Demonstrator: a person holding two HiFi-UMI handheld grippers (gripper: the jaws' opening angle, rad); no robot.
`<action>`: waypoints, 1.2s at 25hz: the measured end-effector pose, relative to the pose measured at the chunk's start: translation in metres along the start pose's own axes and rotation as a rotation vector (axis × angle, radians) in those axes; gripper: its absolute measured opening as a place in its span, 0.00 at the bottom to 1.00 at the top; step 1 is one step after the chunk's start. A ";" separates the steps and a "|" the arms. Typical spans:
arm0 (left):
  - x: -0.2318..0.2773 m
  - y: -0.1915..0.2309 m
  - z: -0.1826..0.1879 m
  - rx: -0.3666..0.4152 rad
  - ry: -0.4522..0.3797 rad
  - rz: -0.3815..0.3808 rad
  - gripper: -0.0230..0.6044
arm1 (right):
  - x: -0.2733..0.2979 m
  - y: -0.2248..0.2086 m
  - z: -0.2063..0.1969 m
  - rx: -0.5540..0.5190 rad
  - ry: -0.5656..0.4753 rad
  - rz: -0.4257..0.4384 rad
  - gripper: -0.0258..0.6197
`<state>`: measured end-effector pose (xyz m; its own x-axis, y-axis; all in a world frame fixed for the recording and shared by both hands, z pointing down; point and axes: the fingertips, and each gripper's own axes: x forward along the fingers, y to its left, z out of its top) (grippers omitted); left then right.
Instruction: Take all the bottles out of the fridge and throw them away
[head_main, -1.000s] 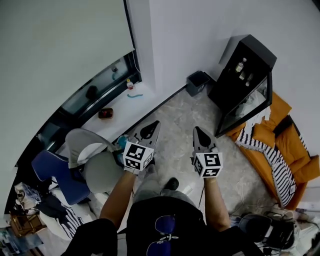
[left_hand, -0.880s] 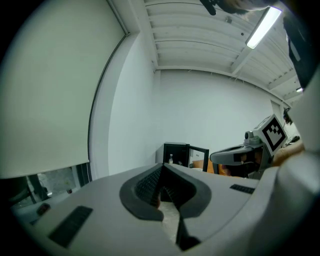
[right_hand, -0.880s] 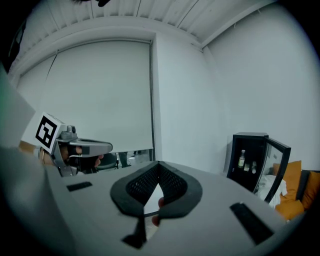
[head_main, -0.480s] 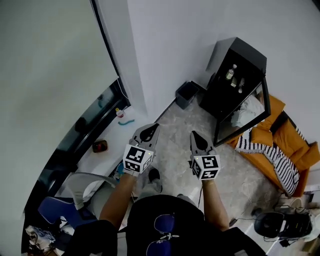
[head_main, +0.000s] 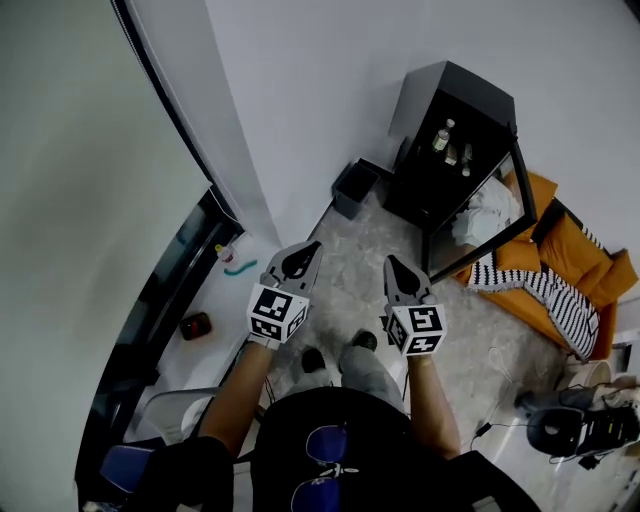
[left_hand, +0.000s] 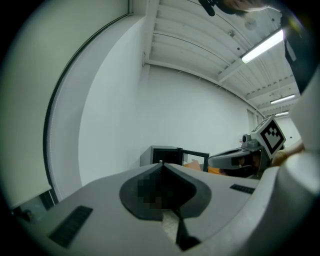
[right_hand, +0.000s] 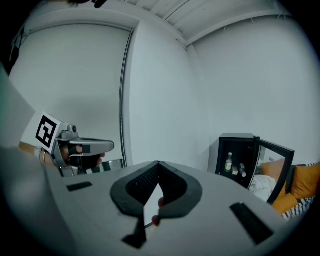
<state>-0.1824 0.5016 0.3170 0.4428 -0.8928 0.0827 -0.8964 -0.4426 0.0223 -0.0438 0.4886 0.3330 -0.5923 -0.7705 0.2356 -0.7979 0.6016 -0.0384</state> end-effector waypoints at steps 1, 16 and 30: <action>0.008 0.001 -0.001 0.001 0.002 -0.014 0.04 | 0.003 -0.006 0.002 0.004 -0.005 -0.012 0.04; 0.226 0.024 0.021 0.059 0.028 -0.154 0.04 | 0.110 -0.192 0.047 0.096 -0.088 -0.157 0.04; 0.449 -0.005 0.036 0.045 0.032 -0.251 0.04 | 0.158 -0.400 0.071 0.113 -0.066 -0.286 0.04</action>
<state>0.0210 0.1002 0.3184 0.6501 -0.7515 0.1120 -0.7564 -0.6541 0.0018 0.1740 0.1108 0.3165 -0.3454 -0.9193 0.1888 -0.9383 0.3343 -0.0885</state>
